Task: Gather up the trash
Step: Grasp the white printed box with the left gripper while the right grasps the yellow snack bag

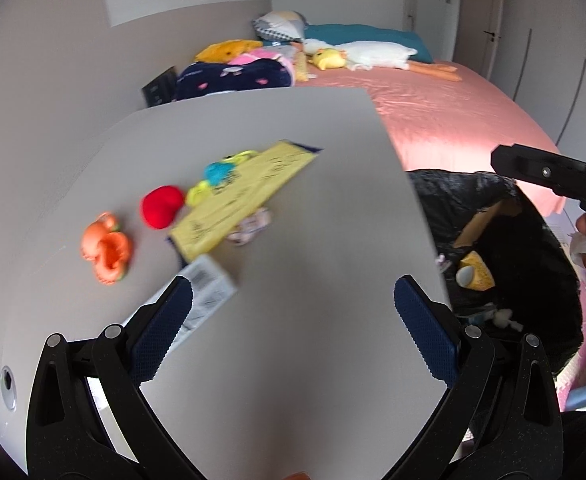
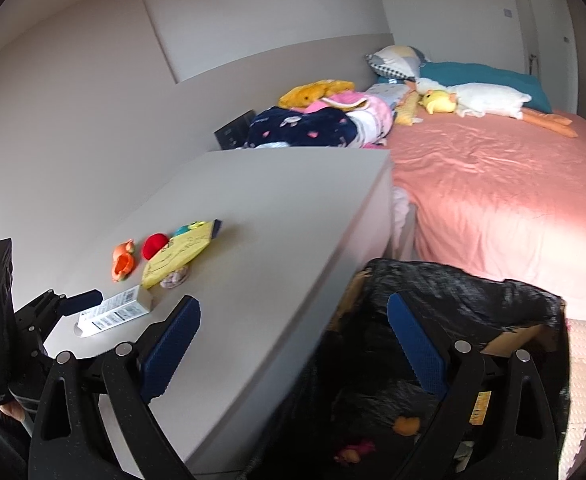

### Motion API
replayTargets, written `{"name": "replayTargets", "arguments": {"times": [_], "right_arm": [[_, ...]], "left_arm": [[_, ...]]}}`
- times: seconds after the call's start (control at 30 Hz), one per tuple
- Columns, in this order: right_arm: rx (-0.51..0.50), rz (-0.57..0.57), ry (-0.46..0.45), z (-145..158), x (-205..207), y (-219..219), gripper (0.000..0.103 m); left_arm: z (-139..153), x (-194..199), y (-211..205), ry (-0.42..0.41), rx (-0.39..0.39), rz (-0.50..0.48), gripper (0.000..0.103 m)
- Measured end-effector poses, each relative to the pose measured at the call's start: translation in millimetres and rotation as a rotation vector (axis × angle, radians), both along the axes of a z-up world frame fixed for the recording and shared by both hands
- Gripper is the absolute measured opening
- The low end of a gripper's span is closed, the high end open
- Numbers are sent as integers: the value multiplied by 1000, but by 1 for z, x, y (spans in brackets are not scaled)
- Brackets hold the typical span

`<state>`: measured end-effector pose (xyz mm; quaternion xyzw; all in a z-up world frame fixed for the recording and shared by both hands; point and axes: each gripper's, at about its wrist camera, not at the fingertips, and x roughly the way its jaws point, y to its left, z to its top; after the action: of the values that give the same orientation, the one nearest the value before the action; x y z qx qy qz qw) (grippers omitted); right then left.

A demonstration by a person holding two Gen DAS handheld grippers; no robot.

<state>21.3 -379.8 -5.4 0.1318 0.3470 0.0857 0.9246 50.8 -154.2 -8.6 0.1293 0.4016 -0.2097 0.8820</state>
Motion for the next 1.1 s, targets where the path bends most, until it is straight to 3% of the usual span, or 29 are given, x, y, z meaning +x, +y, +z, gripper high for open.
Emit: {"name": "replayTargets", "arguments": {"times": [0.47, 0.7, 0.87, 1.1], "right_arm": [[57, 103, 34, -11, 38, 60, 95], [112, 128, 64, -16, 58, 79, 95], [171, 137, 100, -23, 76, 93, 95], [246, 102, 120, -33, 102, 105, 91]], "left_arm": [[-11, 25, 67, 39, -5, 106, 98], [-24, 31, 81, 64, 32, 118, 98], [-38, 41, 88, 127, 45, 144, 77], [-40, 43, 93, 156, 13, 157, 62]]}}
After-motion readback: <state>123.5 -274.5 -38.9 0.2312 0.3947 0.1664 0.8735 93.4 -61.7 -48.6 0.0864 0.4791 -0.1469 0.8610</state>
